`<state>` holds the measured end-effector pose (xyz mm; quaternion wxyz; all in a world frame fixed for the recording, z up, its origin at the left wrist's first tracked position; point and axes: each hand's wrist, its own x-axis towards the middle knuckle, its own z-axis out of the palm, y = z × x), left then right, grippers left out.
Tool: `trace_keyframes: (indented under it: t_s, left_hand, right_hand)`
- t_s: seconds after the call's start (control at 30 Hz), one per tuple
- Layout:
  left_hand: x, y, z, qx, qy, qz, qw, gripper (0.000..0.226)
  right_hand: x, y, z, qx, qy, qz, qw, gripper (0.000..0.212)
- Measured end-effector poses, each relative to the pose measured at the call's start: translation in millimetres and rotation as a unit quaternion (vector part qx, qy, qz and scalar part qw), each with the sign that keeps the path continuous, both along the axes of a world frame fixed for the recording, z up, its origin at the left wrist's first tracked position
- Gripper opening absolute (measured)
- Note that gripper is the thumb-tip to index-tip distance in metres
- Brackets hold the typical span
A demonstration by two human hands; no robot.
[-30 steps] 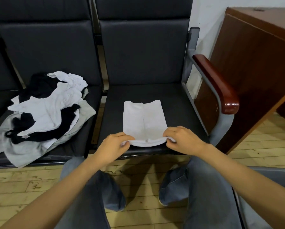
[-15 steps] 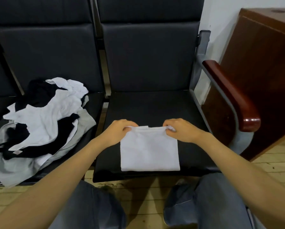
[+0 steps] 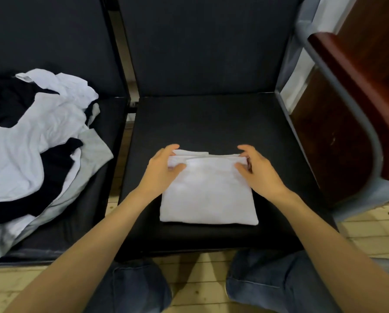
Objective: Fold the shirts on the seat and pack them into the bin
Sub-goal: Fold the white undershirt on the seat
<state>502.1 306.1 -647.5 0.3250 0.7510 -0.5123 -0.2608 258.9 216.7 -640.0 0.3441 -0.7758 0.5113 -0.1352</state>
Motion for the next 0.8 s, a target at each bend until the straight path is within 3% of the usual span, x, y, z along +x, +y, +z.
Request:
trace_keyframes:
  t_s: [0.13, 0.23, 0.3, 0.4, 0.6, 0.8]
  left_hand:
    - [1, 11, 7, 0.018, 0.108, 0.086, 0.990, 0.066]
    - [4, 14, 16, 0.099, 0.130, 0.057, 0.985, 0.037]
    - [4, 13, 24, 0.069, 0.213, 0.038, 0.974, 0.020]
    - [7, 6, 22, -0.020, 0.310, 0.083, 0.947, 0.016]
    - [3, -3, 0, 0.028, 0.146, 0.129, 0.980, 0.033]
    - [0, 7, 10, 0.072, 0.161, 0.125, 0.976, 0.035]
  right_hand:
    - [2, 2, 4, -0.002, 0.010, -0.005, 1.000, 0.034]
    - [1, 3, 10, -0.002, 0.005, -0.002, 1.000, 0.014]
    - [3, 2, 18, 0.011, -0.054, -0.032, 0.998, 0.008]
    - [9, -4, 22, -0.012, -0.109, -0.083, 0.990, 0.010]
    - [15, -10, 0, -0.016, -0.003, -0.098, 0.995, 0.032]
    - [14, -8, 0, -0.025, -0.040, -0.152, 0.987, 0.034]
